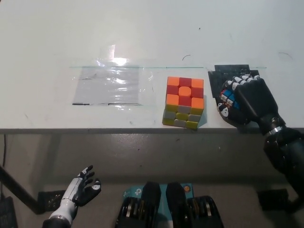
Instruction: The robot uses its right hand to pick up the small cube kept on the middle on the desk and place it on the bigger cube kept next to it
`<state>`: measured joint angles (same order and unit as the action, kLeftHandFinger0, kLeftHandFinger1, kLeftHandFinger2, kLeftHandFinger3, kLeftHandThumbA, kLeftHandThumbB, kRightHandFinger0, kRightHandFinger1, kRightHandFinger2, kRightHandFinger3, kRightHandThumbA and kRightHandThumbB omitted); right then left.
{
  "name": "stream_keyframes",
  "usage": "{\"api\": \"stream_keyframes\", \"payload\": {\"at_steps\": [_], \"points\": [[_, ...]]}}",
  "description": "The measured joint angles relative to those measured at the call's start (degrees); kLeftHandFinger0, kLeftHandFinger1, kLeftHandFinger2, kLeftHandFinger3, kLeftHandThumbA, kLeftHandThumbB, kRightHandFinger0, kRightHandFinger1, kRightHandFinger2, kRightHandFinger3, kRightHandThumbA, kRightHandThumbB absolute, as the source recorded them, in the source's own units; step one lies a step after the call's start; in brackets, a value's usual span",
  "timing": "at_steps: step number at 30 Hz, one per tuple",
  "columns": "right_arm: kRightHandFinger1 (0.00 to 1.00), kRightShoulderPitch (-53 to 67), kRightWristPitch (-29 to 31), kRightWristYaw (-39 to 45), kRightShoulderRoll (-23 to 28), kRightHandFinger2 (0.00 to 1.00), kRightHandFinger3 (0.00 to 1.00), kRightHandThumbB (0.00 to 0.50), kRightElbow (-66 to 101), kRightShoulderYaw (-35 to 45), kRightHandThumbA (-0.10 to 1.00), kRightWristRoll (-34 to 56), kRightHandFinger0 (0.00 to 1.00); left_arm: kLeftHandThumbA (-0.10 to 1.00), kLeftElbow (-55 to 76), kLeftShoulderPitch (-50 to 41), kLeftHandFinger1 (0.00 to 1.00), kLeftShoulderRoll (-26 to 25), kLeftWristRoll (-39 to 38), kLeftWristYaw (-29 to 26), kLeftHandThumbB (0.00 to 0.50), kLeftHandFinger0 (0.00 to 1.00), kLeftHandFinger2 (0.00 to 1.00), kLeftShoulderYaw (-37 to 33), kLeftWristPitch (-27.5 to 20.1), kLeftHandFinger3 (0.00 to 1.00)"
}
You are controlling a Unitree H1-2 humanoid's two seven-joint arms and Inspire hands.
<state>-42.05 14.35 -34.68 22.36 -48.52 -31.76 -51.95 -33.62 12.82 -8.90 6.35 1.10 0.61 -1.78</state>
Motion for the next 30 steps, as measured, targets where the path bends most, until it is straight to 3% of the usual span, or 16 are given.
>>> {"api": "stream_keyframes", "payload": {"at_steps": [2,9,12,13,15,18,24,27,30], "points": [[0.25,-0.15,0.03,0.36,0.13,0.54,0.12,0.104,0.41,0.02,-0.10,-0.12,0.00,0.30,0.00,-0.01,1.00,0.00,0.00,0.00,0.288,1.00,1.00,0.00,0.00,1.00],[0.22,-3.31,0.28,1.15,1.62,0.57,0.05,0.066,1.86,0.09,-0.10,-0.73,0.00,0.30,0.00,-0.32,1.00,0.03,-0.06,0.00,0.287,1.00,1.00,0.04,0.00,1.00],[0.16,-4.30,0.42,1.69,2.00,0.55,0.08,0.190,2.96,0.55,-0.10,-0.68,0.00,0.32,-0.05,-0.38,1.00,0.03,-0.04,0.00,0.299,1.00,1.00,0.02,-0.10,1.00],[0.16,-4.42,0.48,1.70,2.00,0.55,0.07,0.189,3.12,0.67,-0.10,-0.69,0.00,0.32,-0.06,-0.39,1.00,0.03,-0.04,0.00,0.295,1.00,1.00,0.02,-0.10,1.00],[0.22,-4.63,0.73,1.81,2.00,0.60,0.14,0.214,3.48,1.01,-0.10,-0.67,0.00,0.32,-0.06,-0.40,1.00,0.03,-0.04,0.00,0.295,1.00,1.00,0.03,-0.10,1.00],[0.27,-4.66,0.80,2.48,2.04,0.65,0.32,0.222,4.50,1.35,-0.10,-0.71,0.00,0.31,-0.07,-0.46,1.00,0.04,-0.05,0.00,0.300,1.00,1.00,0.03,-0.11,1.00],[0.23,-5.26,1.04,3.88,2.13,0.57,0.33,0.207,6.96,2.18,-0.10,-0.65,0.00,0.32,-0.19,-0.46,1.00,0.05,-0.10,-0.01,0.300,1.00,1.00,0.04,-0.23,1.00],[0.20,-5.27,1.00,5.60,2.24,0.56,0.31,0.217,11.63,2.90,-0.10,-0.45,0.00,0.29,-0.25,-0.48,1.00,0.05,-0.11,0.00,0.297,1.00,1.00,0.05,-0.26,1.00],[0.19,-5.17,0.95,7.59,2.15,0.46,0.23,0.199,15.65,3.84,-0.10,-0.08,0.00,0.30,-0.27,-0.54,1.00,0.08,-0.13,0.00,0.300,1.00,1.00,0.05,-0.34,1.00]]}}
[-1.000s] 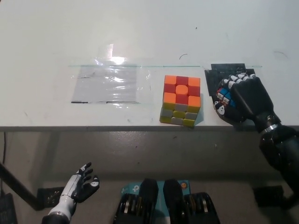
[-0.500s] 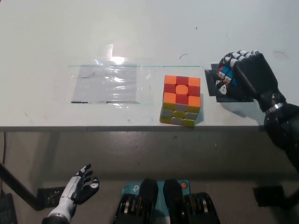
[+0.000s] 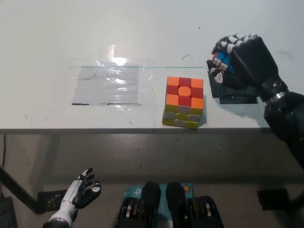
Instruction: The robot uses its right hand to pick up the small cube kept on the middle on the desk and place it on the bigger cube kept next to it
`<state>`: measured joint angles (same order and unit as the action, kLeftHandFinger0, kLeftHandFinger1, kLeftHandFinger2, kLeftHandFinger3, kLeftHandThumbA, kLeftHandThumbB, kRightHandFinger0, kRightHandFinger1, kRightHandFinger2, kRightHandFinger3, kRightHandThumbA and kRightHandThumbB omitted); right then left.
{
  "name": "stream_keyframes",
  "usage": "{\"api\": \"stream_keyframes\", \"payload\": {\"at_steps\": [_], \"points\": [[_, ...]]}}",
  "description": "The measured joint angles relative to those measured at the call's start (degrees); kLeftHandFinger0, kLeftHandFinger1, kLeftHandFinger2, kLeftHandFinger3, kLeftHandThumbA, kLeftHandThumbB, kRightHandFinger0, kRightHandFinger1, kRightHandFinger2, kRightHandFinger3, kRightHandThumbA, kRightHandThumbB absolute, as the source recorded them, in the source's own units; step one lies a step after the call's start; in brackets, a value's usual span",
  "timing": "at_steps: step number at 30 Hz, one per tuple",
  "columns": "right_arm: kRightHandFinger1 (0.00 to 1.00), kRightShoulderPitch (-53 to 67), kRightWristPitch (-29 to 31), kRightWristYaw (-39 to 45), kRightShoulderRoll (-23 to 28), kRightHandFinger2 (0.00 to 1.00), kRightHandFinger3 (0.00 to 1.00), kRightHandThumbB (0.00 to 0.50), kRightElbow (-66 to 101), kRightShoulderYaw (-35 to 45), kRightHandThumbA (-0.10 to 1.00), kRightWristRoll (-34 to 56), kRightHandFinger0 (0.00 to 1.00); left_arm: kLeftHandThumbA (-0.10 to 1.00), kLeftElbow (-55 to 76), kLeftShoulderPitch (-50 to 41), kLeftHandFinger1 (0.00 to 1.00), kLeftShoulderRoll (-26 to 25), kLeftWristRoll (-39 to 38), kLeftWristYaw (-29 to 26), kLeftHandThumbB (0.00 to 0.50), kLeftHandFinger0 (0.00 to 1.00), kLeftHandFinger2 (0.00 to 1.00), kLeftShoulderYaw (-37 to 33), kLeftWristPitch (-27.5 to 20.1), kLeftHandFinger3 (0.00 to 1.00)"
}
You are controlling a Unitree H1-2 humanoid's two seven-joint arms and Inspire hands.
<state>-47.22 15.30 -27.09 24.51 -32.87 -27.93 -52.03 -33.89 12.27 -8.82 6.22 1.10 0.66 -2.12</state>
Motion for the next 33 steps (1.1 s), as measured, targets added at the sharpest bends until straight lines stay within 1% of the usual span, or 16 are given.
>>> {"api": "stream_keyframes", "payload": {"at_steps": [2,5,6,8,9,10,12,13,14,18,21,23,26,28,30,33], "points": [[0.17,0.17,0.00,1.33,-0.34,0.44,0.22,0.188,2.46,0.58,-0.10,0.25,0.00,0.31,0.00,-0.20,1.00,0.00,-0.01,0.00,0.301,1.00,1.00,0.02,-0.01,1.00],[0.16,0.71,-0.01,3.02,-0.88,0.51,0.31,0.215,5.83,0.75,-0.10,0.24,0.00,0.32,0.01,-0.57,1.00,0.00,-0.01,0.00,0.299,1.00,1.00,0.00,-0.01,1.00],[0.15,0.97,-0.04,3.49,-1.04,0.50,0.33,0.219,6.88,0.86,-0.10,0.25,0.00,0.30,0.01,-0.67,1.00,0.00,-0.01,0.00,0.302,1.00,1.00,0.00,-0.01,1.00],[0.15,1.71,-0.14,4.60,-1.66,0.51,0.35,0.205,9.39,1.05,-0.10,0.23,0.00,0.31,0.02,-0.90,1.00,0.01,-0.07,0.00,0.310,1.00,1.00,0.05,0.00,1.00],[0.14,1.93,-0.27,5.20,-1.94,0.52,0.36,0.228,10.36,1.07,-0.10,0.20,0.00,0.33,0.02,-0.94,1.00,0.01,-0.07,0.00,0.317,1.00,1.00,0.05,0.00,1.00],[0.14,2.06,-0.44,5.70,-2.17,0.51,0.35,0.223,11.19,1.09,-0.10,0.15,0.00,0.33,0.02,-0.95,1.00,0.01,-0.07,0.00,0.312,1.00,1.00,0.05,0.00,1.00],[0.14,2.44,-0.85,6.82,-2.71,0.52,0.35,0.176,13.22,1.11,-0.10,-0.03,0.00,0.32,0.01,-0.94,1.00,0.01,-0.05,0.00,0.306,1.00,1.00,0.01,-0.01,1.00],[0.15,2.66,-0.98,7.39,-2.94,0.52,0.35,0.175,14.12,1.11,-0.10,-0.10,0.00,0.31,0.01,-0.95,1.00,0.01,-0.06,0.00,0.298,1.00,1.00,0.01,-0.01,1.00],[0.15,2.84,-1.04,7.93,-3.13,0.52,0.34,0.202,14.59,1.11,-0.10,-0.14,0.00,0.31,0.01,-0.95,1.00,0.00,-0.06,0.00,0.297,1.00,1.00,0.01,-0.01,1.00],[0.20,3.71,-1.06,9.54,-3.77,0.54,0.33,0.215,15.03,1.12,-0.10,-0.16,0.00,0.31,0.01,-0.94,1.00,0.01,-0.07,0.00,0.311,1.00,1.00,0.03,-0.11,1.00],[0.23,4.23,-1.00,10.09,-4.07,0.56,0.34,0.209,14.20,1.15,-0.10,-0.12,0.00,0.30,0.00,-0.92,1.00,0.01,-0.08,0.00,0.312,1.00,1.00,0.05,-0.17,1.00],[0.22,4.65,-1.01,10.48,-4.34,0.53,0.31,0.223,13.82,1.26,-0.10,-0.02,0.00,0.30,-0.01,-0.84,1.00,0.01,-0.08,0.00,0.306,1.00,1.00,0.05,-0.18,1.00],[0.21,5.25,-0.99,10.75,-4.63,0.52,0.29,0.218,12.99,1.27,-0.10,-0.04,0.00,0.30,-0.02,-0.77,1.00,0.01,-0.07,0.00,0.300,1.00,1.00,0.03,-0.23,1.00],[0.21,5.54,-0.85,10.78,-4.76,0.55,0.29,0.215,11.68,1.27,-0.10,-0.06,0.00,0.28,-0.02,-0.76,1.00,0.00,-0.09,0.00,0.300,1.00,1.00,0.06,-0.32,1.00],[0.22,5.61,-0.72,10.78,-4.88,0.58,0.33,0.211,10.27,1.27,-0.10,-0.05,0.00,0.28,-0.07,-0.67,1.00,0.00,-0.11,0.00,0.302,1.00,1.00,0.11,-0.38,1.00],[0.20,5.64,-0.54,10.59,-5.16,0.56,0.31,0.213,8.15,1.29,-0.10,-0.04,0.00,0.30,-0.08,-0.43,1.00,-0.01,-0.11,0.01,0.292,1.00,1.00,0.09,-0.38,1.00]]}}
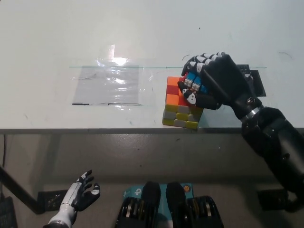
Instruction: The robot uses its right hand to pick up the small cube kept on the middle on the desk and place it on the bigger cube kept next to it
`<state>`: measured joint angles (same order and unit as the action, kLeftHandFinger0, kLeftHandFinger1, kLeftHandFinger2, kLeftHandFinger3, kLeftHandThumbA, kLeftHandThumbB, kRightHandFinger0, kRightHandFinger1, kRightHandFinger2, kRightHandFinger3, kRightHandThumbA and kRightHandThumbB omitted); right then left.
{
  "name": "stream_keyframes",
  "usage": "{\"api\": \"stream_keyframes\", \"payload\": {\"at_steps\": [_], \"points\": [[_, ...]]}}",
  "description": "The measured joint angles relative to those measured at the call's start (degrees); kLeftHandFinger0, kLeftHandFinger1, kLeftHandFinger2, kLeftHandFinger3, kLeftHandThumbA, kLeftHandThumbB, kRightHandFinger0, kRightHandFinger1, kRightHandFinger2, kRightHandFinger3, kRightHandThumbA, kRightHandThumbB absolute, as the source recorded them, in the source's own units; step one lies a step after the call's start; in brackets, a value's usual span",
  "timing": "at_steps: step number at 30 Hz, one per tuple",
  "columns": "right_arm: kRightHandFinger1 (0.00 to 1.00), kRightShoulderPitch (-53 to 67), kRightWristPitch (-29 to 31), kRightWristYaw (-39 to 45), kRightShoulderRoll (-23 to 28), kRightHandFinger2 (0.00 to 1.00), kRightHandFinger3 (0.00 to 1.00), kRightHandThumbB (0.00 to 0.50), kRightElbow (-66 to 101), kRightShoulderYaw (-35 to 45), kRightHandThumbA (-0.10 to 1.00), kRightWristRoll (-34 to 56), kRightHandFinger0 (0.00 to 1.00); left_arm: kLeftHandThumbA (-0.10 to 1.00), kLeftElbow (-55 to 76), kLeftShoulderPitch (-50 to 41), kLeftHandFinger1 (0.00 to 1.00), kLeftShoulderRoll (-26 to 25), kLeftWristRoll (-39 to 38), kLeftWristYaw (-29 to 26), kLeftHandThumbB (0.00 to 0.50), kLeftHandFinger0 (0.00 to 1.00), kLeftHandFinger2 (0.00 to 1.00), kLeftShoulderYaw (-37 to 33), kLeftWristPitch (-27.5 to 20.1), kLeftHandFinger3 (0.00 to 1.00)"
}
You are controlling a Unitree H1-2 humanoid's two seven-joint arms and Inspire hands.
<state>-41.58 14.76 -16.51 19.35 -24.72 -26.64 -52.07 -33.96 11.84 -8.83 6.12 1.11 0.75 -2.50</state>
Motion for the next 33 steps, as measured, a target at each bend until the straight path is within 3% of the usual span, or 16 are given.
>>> {"api": "stream_keyframes", "payload": {"at_steps": [2,6,8,12,15,17,27,31,33], "points": [[0.18,-0.01,0.08,-0.86,-0.42,0.47,0.21,0.209,-1.03,0.31,-0.10,0.02,0.00,0.29,0.04,0.21,1.00,-0.02,0.07,0.00,0.302,1.00,1.00,-0.06,0.00,1.00],[0.18,-0.01,0.06,-2.02,-1.19,0.45,0.19,0.218,-2.35,0.54,-0.10,0.04,0.00,0.29,0.23,0.46,1.00,-0.02,0.09,0.00,0.291,1.00,1.00,-0.07,0.02,1.00],[0.26,-0.07,0.10,-2.66,-1.53,0.56,0.24,0.211,-2.90,0.54,-0.10,0.02,0.00,0.31,0.31,0.47,1.00,-0.03,0.14,-0.01,0.296,1.00,1.00,-0.12,0.05,1.00],[0.27,-0.56,0.68,-4.37,-2.28,0.58,0.28,0.187,-4.62,0.51,-0.10,0.01,0.00,0.29,0.37,0.47,1.00,-0.05,0.19,0.00,0.288,1.00,1.00,-0.14,0.13,1.00],[0.27,-1.16,1.19,-5.28,-2.95,0.60,0.31,0.218,-5.62,0.37,-0.10,0.01,0.00,0.30,0.46,0.47,1.00,-0.05,0.18,0.01,0.296,1.00,1.00,-0.15,0.19,1.00],[0.30,-1.37,1.25,-5.37,-3.33,0.64,0.35,0.182,-5.68,0.13,-0.10,-0.05,0.00,0.29,0.45,0.47,1.00,-0.06,0.19,0.01,0.298,1.00,1.00,-0.15,0.19,1.00],[0.27,-2.01,1.19,-4.88,-4.62,0.59,0.31,0.179,-5.52,-0.86,-0.10,-0.16,0.00,0.29,0.43,0.47,1.00,-0.16,0.26,0.01,0.301,1.00,1.00,-0.26,0.19,1.00],[0.27,-2.02,1.20,-4.32,-4.78,0.61,0.34,0.212,-5.27,-1.01,-0.10,-0.21,0.00,0.32,0.43,0.47,1.00,-0.21,0.26,0.01,0.304,1.00,1.00,-0.27,0.19,1.00],[0.28,-2.02,1.19,-4.38,-4.68,0.62,0.35,0.190,-5.27,-1.10,-0.10,-0.37,0.00,0.31,0.43,0.47,1.00,-0.27,0.28,0.01,0.311,1.00,1.00,-0.29,0.19,1.00]]}}
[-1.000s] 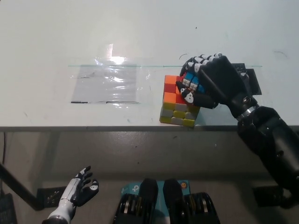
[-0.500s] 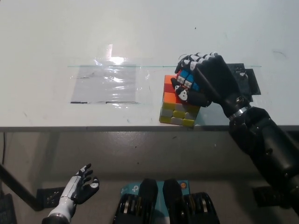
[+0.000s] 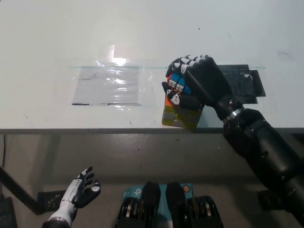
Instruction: The robot uses its right hand to pick up the small cube kept on the middle on the desk and place it on the bigger cube kept next to it
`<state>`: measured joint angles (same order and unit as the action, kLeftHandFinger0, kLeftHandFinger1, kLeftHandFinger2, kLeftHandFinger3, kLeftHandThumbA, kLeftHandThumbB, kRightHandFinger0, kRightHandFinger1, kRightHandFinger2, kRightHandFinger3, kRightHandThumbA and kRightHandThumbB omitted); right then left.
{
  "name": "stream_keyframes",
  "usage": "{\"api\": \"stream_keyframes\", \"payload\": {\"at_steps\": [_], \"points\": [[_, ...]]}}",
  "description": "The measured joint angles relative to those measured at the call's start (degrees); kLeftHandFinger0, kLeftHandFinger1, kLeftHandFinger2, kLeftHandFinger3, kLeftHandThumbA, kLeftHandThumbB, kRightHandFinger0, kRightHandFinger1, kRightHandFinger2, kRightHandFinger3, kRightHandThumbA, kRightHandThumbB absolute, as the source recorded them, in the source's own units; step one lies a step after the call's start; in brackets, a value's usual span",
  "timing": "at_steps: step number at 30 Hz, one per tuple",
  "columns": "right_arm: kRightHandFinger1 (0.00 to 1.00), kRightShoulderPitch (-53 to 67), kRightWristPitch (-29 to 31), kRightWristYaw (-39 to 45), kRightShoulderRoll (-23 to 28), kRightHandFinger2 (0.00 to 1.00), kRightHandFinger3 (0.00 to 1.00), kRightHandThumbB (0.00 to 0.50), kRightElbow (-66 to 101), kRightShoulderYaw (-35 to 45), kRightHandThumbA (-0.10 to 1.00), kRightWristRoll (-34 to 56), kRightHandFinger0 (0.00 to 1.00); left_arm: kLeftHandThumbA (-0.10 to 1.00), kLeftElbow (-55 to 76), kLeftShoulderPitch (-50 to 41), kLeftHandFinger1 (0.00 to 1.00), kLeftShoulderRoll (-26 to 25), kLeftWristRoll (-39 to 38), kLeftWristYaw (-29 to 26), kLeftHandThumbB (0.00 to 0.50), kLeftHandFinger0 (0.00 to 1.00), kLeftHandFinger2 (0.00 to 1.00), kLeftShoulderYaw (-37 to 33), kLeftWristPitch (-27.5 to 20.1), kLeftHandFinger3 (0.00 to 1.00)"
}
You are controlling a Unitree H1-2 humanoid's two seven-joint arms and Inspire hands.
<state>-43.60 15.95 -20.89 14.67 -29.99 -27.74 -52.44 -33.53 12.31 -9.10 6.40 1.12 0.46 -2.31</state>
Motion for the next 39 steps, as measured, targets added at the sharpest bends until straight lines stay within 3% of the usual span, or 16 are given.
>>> {"api": "stream_keyframes", "payload": {"at_steps": [2,5,12,13,14,15,16,17,18,19,20,21,22,24,35,39], "points": [[0.30,0.00,0.00,0.01,0.12,0.63,0.38,0.202,0.02,0.00,-0.10,-0.07,0.00,0.30,-0.02,0.00,1.00,0.00,0.00,0.00,0.300,1.00,1.00,-0.01,-0.01,1.00],[0.31,0.03,-0.03,0.14,0.42,0.62,0.35,0.153,0.26,-0.01,-0.10,-0.12,0.00,0.29,-0.02,0.00,1.00,-0.01,-0.02,0.00,0.310,1.00,1.00,0.03,-0.01,1.00],[0.32,0.04,-0.01,0.16,0.94,0.63,0.33,0.179,0.27,-0.01,-0.10,-0.27,0.00,0.32,-0.01,0.00,1.00,0.00,-0.11,0.01,0.309,1.00,1.00,0.13,0.01,1.00],[0.26,0.04,-0.01,0.17,1.00,0.59,0.39,0.154,0.27,-0.01,-0.10,-0.28,0.00,0.31,-0.01,0.00,1.00,-0.02,-0.04,0.00,0.304,1.00,1.00,0.05,0.01,1.00],[0.20,0.04,-0.01,0.20,1.04,0.55,0.55,0.062,0.28,-0.01,-0.10,-0.27,0.00,0.29,-0.01,0.00,1.00,-0.02,-0.03,0.00,0.297,1.00,1.00,0.03,0.02,1.00],[0.14,0.07,-0.02,0.52,1.06,0.49,0.55,0.004,0.47,0.10,-0.10,-0.10,0.00,0.29,0.00,0.00,1.00,-0.02,-0.03,0.00,0.297,1.00,1.00,0.03,0.02,1.00],[0.15,0.12,-0.02,0.82,1.06,0.56,0.93,0.002,0.68,0.14,0.10,0.03,0.00,0.29,-0.01,0.00,1.00,-0.02,-0.03,0.00,0.301,1.00,1.00,0.03,0.02,1.00],[0.16,0.24,-0.07,1.62,1.10,0.65,1.00,0.116,1.29,0.17,0.47,0.26,0.00,0.29,-0.01,0.00,1.00,-0.02,-0.05,0.00,0.306,1.00,1.00,0.05,0.02,1.00],[0.08,0.29,-0.17,2.22,1.15,0.53,1.00,0.117,1.70,0.15,0.48,0.36,0.00,0.30,-0.01,0.00,1.00,-0.02,-0.05,0.00,0.305,1.00,1.00,0.05,0.02,1.00],[0.18,0.37,-0.38,3.48,1.29,0.75,1.00,0.241,2.48,0.14,0.68,0.42,0.05,0.29,-0.01,0.00,1.00,-0.02,-0.05,0.00,0.303,1.00,1.00,0.05,0.02,1.00],[0.67,0.47,-0.65,4.64,1.46,1.00,1.00,0.455,3.36,0.13,1.00,0.51,0.37,0.29,-0.01,0.00,1.00,-0.01,-0.05,0.00,0.304,1.00,1.00,0.04,0.02,1.00],[1.00,0.53,-1.07,5.71,1.52,1.00,1.00,0.500,3.99,0.10,1.00,0.53,0.55,0.29,-0.04,0.00,1.00,-0.01,-0.05,0.00,0.303,1.00,1.00,0.05,0.02,1.00],[1.00,0.60,-1.70,6.97,1.57,1.00,1.00,0.500,4.85,0.05,1.00,0.50,0.58,0.29,-0.05,0.00,1.00,-0.01,-0.05,0.01,0.303,1.00,1.00,0.05,0.02,1.00],[1.00,0.79,-2.66,8.93,1.60,1.00,1.00,0.500,6.02,-0.01,1.00,0.49,0.79,0.29,-0.06,0.00,1.00,0.01,-0.05,0.01,0.304,1.00,1.00,0.03,0.03,1.00],[1.00,2.24,-7.62,20.45,1.35,1.00,1.00,0.500,12.93,-0.71,1.00,0.58,0.97,0.30,0.03,0.00,1.00,-0.03,-0.01,0.01,0.303,1.00,1.00,-0.09,0.41,1.00],[1.00,2.25,-8.37,22.42,1.33,1.00,1.00,0.494,13.85,-0.59,1.00,0.70,0.92,0.29,0.00,-0.01,1.00,-0.05,0.04,0.00,0.296,1.00,1.00,-0.15,0.43,1.00]]}}
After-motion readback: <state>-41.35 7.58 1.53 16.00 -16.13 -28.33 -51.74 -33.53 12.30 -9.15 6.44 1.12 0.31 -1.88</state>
